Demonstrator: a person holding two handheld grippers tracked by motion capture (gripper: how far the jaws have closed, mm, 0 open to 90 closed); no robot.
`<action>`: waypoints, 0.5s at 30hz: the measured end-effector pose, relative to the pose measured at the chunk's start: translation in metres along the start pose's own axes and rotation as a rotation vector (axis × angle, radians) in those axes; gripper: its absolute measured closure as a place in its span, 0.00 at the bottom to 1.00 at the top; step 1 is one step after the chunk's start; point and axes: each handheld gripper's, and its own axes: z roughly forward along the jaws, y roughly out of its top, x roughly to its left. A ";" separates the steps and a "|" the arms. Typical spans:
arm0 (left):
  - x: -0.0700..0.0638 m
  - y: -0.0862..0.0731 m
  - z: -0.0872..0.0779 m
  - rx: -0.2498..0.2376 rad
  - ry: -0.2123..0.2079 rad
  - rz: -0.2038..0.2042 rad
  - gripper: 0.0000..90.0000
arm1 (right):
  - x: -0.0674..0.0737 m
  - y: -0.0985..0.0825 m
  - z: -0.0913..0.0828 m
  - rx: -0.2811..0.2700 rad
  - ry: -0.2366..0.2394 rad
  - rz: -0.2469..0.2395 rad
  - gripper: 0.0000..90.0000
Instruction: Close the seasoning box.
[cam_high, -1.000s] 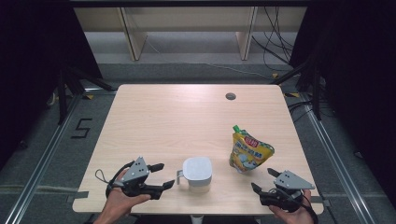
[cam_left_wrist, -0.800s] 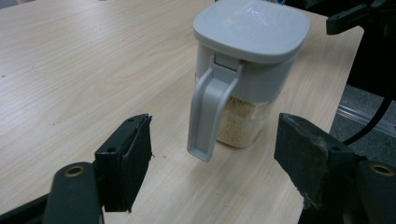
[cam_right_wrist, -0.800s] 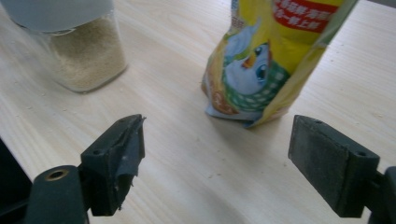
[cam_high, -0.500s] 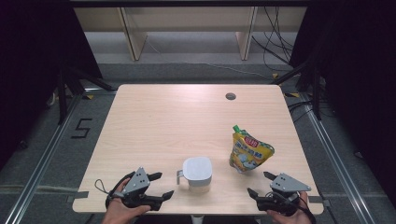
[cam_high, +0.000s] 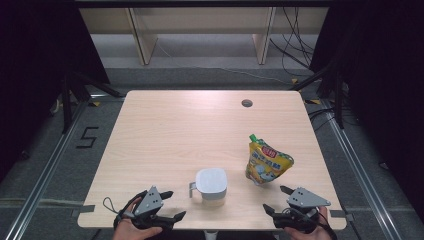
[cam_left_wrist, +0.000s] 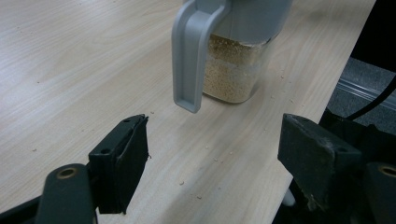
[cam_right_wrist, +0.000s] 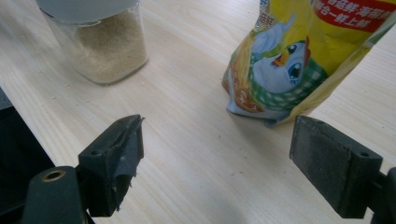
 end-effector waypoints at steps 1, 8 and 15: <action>0.000 0.000 -0.001 0.013 0.009 0.009 0.26 | -0.002 0.000 0.001 -0.006 -0.004 -0.038 0.21; -0.002 -0.002 0.000 0.011 0.015 0.015 0.26 | 0.000 -0.001 0.002 0.012 0.009 -0.042 0.21; -0.003 -0.002 0.001 -0.001 0.006 -0.016 0.26 | 0.000 -0.002 0.004 0.025 0.013 -0.050 0.21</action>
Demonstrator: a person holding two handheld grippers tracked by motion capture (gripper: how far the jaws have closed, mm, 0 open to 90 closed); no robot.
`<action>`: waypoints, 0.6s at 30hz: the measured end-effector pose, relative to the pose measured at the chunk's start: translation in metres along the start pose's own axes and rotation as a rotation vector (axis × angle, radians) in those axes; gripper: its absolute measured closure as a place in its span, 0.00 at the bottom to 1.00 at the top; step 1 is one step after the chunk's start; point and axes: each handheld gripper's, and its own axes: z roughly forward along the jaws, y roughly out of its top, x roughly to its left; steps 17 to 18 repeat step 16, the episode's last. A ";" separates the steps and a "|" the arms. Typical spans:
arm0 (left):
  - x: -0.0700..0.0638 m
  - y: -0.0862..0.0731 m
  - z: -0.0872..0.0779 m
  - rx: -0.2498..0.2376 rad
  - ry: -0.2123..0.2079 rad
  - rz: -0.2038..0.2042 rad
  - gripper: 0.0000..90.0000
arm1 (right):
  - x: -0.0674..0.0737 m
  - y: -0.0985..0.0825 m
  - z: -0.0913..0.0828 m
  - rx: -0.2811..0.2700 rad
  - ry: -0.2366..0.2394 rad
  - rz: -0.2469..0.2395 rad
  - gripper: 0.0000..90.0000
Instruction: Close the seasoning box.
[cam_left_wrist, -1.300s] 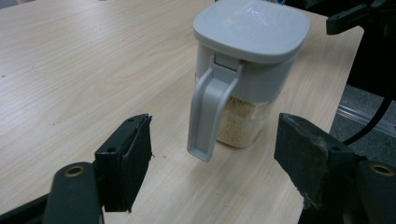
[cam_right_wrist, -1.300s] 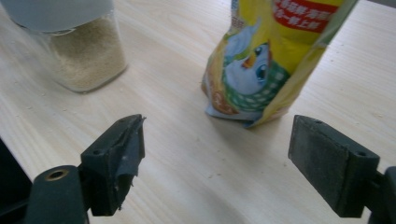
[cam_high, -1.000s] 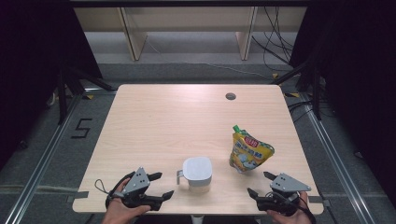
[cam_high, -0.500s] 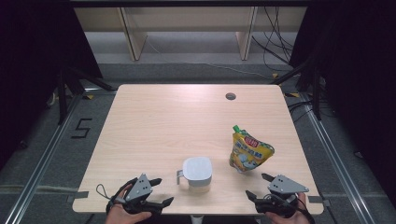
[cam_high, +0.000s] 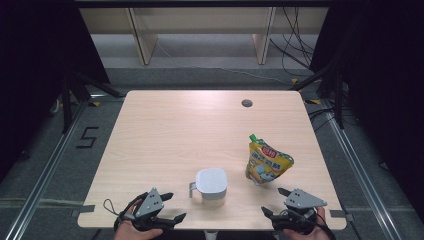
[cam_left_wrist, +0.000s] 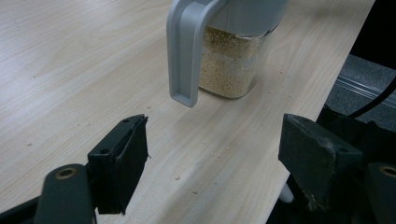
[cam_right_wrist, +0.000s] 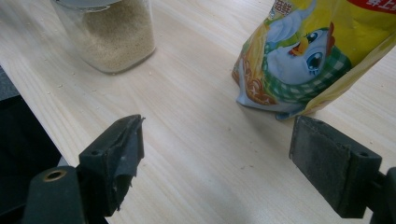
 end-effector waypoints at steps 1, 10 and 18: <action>0.000 0.000 0.000 0.007 0.000 0.001 0.26 | 0.000 0.000 0.000 0.004 0.004 0.006 0.21; 0.000 0.000 0.001 -0.003 -0.001 -0.010 0.26 | -0.001 -0.001 0.001 0.010 0.003 0.002 0.21; 0.003 0.001 -0.002 0.022 0.011 0.011 0.26 | -0.002 -0.002 0.002 0.023 0.017 0.014 0.21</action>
